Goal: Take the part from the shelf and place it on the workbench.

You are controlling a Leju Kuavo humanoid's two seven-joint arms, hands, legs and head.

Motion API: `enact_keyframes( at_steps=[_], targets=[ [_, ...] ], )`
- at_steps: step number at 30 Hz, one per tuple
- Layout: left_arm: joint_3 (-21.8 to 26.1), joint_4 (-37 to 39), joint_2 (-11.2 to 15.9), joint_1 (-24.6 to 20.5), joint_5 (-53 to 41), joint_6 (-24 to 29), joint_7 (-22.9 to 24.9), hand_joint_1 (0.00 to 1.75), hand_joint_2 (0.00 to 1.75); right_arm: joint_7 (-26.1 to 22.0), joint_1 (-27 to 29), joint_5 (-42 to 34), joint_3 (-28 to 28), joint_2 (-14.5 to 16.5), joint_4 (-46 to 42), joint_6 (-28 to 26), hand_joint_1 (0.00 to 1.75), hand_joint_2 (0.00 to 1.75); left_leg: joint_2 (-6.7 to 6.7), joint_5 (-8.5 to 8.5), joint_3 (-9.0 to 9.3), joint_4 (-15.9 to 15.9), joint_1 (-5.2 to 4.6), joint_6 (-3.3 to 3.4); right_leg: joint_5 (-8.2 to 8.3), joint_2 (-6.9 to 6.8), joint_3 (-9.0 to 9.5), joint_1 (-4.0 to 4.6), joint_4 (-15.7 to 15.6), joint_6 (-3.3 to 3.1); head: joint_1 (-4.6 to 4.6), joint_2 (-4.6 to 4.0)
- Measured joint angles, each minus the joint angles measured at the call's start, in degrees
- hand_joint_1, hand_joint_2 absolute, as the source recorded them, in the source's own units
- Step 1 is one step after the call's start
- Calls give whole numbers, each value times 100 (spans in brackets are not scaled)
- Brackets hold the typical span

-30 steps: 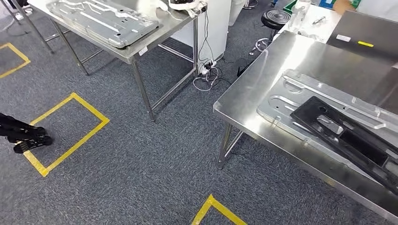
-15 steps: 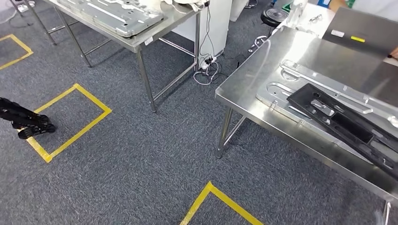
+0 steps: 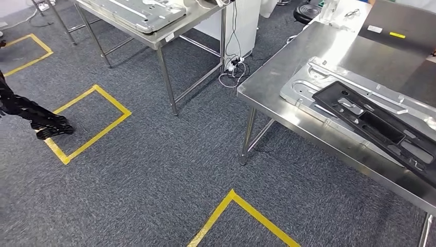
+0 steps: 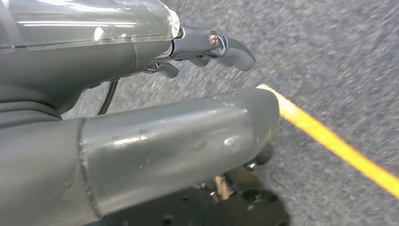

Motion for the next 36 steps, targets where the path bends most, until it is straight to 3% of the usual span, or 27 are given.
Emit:
enact_keyframes(
  at_steps=[2, 3, 4, 5, 6, 8, 10, 12, 14, 15, 17, 18, 19, 20, 21, 23, 24, 26, 28, 30, 32, 34, 35, 36],
  targets=[
    [0, 0, -1, 4, -3, 3, 2, 0, 0, -1, -155, 64, -278, -40, 508, -49, 0, 0, 48, -449, -321, 773, 16, -42, 33, -105, -81, 25, 31, -41, -5, 1],
    [-1, 0, -3, 6, -5, 3, 2, 0, 0, 1, -221, 82, -388, -58, 717, -61, 0, 0, 61, -588, -447, 1117, 19, -60, 41, -161, -124, 38, 57, -46, -5, 1],
    [-1, 0, -4, 11, -7, 5, 2, 0, 0, 22, -283, 108, -485, -74, 904, -75, 0, 0, 73, -620, -487, 1294, 20, -69, 47, -213, -167, 51, 89, -48, -5, 1],
    [-1, 0, -5, 15, -8, 11, 2, 0, 0, 74, -346, 152, -574, -91, 1071, -94, 0, 0, 88, -540, -407, 1232, 20, -66, 48, -258, -203, 60, 121, -47, -5, 1],
    [-1, 0, -5, 19, -7, 20, 2, 0, 0, 150, -412, 213, -658, -105, 1227, -119, 0, 0, 114, -384, -219, 954, 18, -52, 47, -301, -228, 67, 151, -44, -5, 0],
    [1, -1, -4, 16, -11, 43, 2, 0, 0, 381, -551, 377, -832, -136, 1563, -178, 0, 0, 281, -125, 275, 146, -13, 10, 40, -376, -256, 84, 197, -27, -5, 0],
    [1, -2, -2, 2, -30, 54, 3, 0, 0, 670, -715, 510, -1042, -189, 1994, -205, 0, 0, 442, -73, 507, -299, -67, 85, 42, -452, -270, 102, 223, 17, -5, 1],
    [1, -2, -2, 1, -47, 56, 8, 0, 0, 1002, -892, 575, -1256, -249, 2421, -161, 0, 0, 409, -67, 485, -376, -80, 149, 51, -533, -266, 116, 222, 78, -5, 1],
    [1, -2, -7, 9, -56, 56, 13, 0, 0, 1313, -1024, 605, -1432, -307, 2764, -56, 0, 0, 321, -12, 487, -451, -42, 220, -44, -431, -296, 112, 326, 144, -2, 1],
    [1, -2, -9, 7, -66, 55, 13, 0, 0, 1474, -1070, 622, -1506, -333, 2914, 20, 0, 0, 282, 24, 487, -481, -21, 258, -188, -318, -383, 103, 527, 174, -1, 0],
    [1, -2, -16, -4, -84, 73, 10, 0, 0, 1859, -1134, 680, -1626, -374, 3181, 198, 0, 0, 201, 64, 445, -482, -15, 305, -587, -112, -728, 67, 1249, 214, 0, 0],
    [1, -2, -28, -9, -91, 108, 7, 0, 0, 2062, -1165, 722, -1664, -389, 3287, 277, 0, 0, 150, 76, 422, -471, -16, 312, -725, -79, -902, 50, 1610, 230, 0, -1],
    [1, -2, -54, -15, -91, 162, 5, 0, 0, 2238, -1193, 769, -1689, -403, 3382, 336, 0, 0, 92, 81, 405, -455, -17, 311, -752, -68, -1008, 35, 1822, 246, -1, 0],
    [1, -2, -88, -24, -88, 222, 3, 0, 0, 2361, -1217, 811, -1703, -414, 3456, 373, 0, 0, 28, 83, 392, -432, -16, 305, -653, -63, -1007, 20, 1811, 257, -1, 1],
    [1, -2, -127, -37, -84, 276, 2, 0, 0, 2438, -1236, 840, -1714, -421, 3519, 404, 0, 0, -45, 80, 383, -404, -13, 294, -456, -44, -899, 4, 1577, 263, -1, 1],
    [1, -1, -203, -75, -76, 342, -8, 0, 0, 2481, -1264, 870, -1735, -437, 3612, 464, 0, 0, -179, 60, 355, -333, -13, 257, -68, 157, -545, -23, 810, 253, -1, 1],
    [1, -1, -232, -95, -68, 358, -22, 0, 0, 2473, -1282, 880, -1744, -443, 3651, 500, 0, 0, -238, 52, 331, -300, -14, 226, 28, 271, -421, -29, 524, 239, -1, 1],
    [1, 0, -272, -122, -48, 369, -62, 0, 0, 2423, -1324, 900, -1751, -449, 3712, 558, 0, 0, -329, 63, 268, -269, -4, 151, 36, 379, -364, -12, 343, 199, -2, 0],
    [3, 0, -289, -126, -25, 366, -96, 0, 0, 2362, -1372, 924, -1751, -455, 3749, 594, 0, 0, -383, 75, 215, -248, 16, 77, 73, 257, -371, -15, 310, 131, -1, 0],
    [6, 0, -294, -127, -6, 362, -122, 0, 0, 2314, -1398, 943, -1752, -460, 3776, 624, 0, 0, -230, -96, 89, -9, 17, 30, 111, 116, -368, -37, 255, 49, -10, 1],
    [7, 0, -295, -137, 3, 359, -140, 0, 0, 2286, -1399, 952, -1753, -463, 3800, 647, 0, 0, -13, -486, -228, 663, 33, -14, 122, -41, -384, -30, 239, 7, -20, 1],
    [8, 0, -295, -136, 3, 354, -145, 0, 0, 2277, -1400, 961, -1753, -466, 3825, 664, 0, 0, 58, -733, -522, 1303, 59, -64, 120, -207, -403, -20, 245, 3, -21, 1],
    [9, 0, -295, -129, 3, 351, -149, 0, 0, 2275, -1405, 970, -1753, -468, 3835, 678, 0, 0, 78, -695, -535, 1353, 70, -81, 117, -279, -404, -20, 249, 9, -21, 1],
    [10, 0, -295, -121, 3, 346, -156, 0, 0, 2273, -1412, 982, -1753, -472, 3843, 698, 0, 0, 107, -550, -429, 1166, 80, -91, 109, -345, -400, -22, 254, 19, -21, 1]
  ],
)
